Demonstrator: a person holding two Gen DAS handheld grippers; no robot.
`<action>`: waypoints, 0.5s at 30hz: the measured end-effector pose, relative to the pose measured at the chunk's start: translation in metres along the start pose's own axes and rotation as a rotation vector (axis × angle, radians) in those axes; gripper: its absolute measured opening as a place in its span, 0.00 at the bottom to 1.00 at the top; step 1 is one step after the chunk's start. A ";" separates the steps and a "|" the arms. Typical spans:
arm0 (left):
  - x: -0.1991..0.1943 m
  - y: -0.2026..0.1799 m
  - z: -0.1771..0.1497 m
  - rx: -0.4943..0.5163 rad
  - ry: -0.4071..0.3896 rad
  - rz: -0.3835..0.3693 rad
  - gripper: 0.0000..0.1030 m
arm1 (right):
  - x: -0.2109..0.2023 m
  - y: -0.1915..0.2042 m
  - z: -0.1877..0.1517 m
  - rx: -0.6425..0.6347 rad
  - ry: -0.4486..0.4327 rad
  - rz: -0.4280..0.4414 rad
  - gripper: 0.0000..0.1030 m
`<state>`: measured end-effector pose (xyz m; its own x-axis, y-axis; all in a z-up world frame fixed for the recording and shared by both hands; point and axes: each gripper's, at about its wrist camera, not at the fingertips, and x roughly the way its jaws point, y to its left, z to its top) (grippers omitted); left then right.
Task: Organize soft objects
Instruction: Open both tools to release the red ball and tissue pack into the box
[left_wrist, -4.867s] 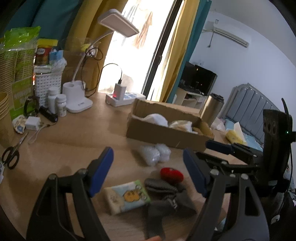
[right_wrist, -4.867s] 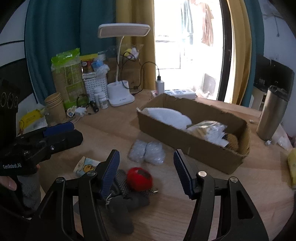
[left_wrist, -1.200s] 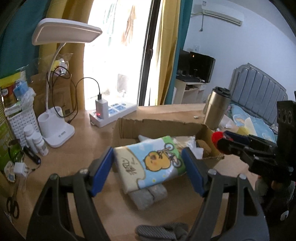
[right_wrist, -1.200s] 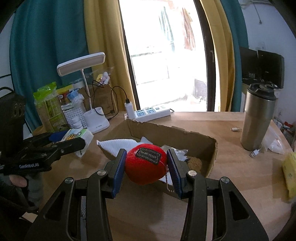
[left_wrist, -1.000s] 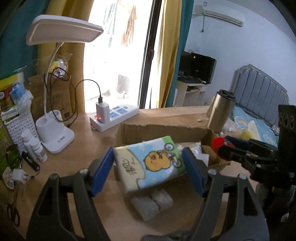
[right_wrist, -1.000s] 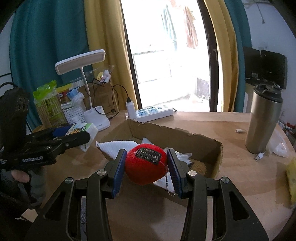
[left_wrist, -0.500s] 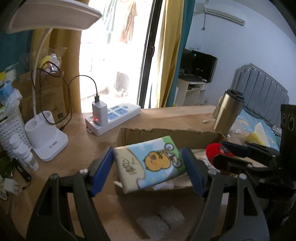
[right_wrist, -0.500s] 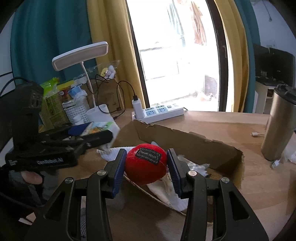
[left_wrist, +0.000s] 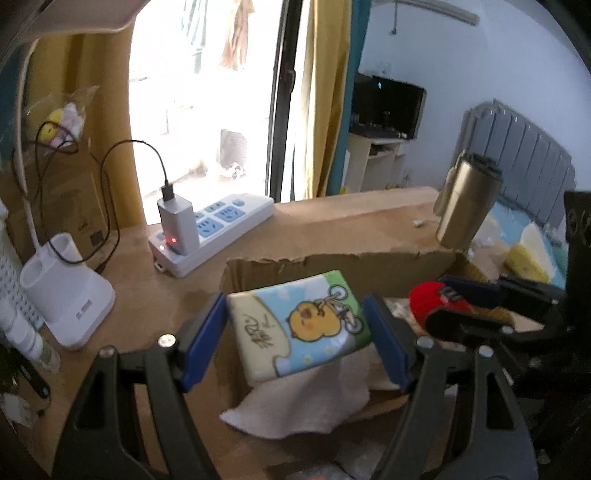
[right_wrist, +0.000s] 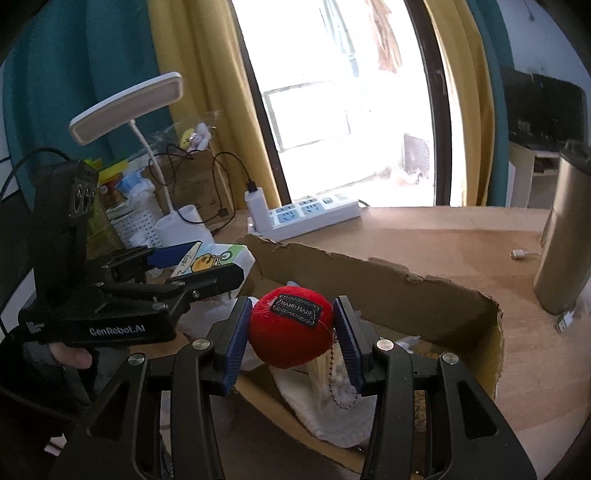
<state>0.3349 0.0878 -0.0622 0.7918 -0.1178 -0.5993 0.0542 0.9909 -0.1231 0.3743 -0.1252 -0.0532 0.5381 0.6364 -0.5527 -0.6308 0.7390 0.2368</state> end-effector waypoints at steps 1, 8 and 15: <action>0.003 -0.002 0.000 0.014 0.006 0.009 0.75 | 0.001 -0.002 0.000 0.006 0.006 -0.012 0.49; 0.000 -0.011 -0.001 0.047 -0.010 0.009 0.82 | -0.003 -0.004 0.001 0.023 0.002 -0.059 0.55; -0.020 -0.012 -0.002 0.041 -0.035 -0.008 0.85 | -0.020 0.004 0.000 0.024 -0.017 -0.074 0.56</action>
<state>0.3175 0.0779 -0.0504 0.8119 -0.1242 -0.5704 0.0849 0.9918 -0.0951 0.3609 -0.1345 -0.0414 0.5923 0.5831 -0.5561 -0.5752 0.7893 0.2149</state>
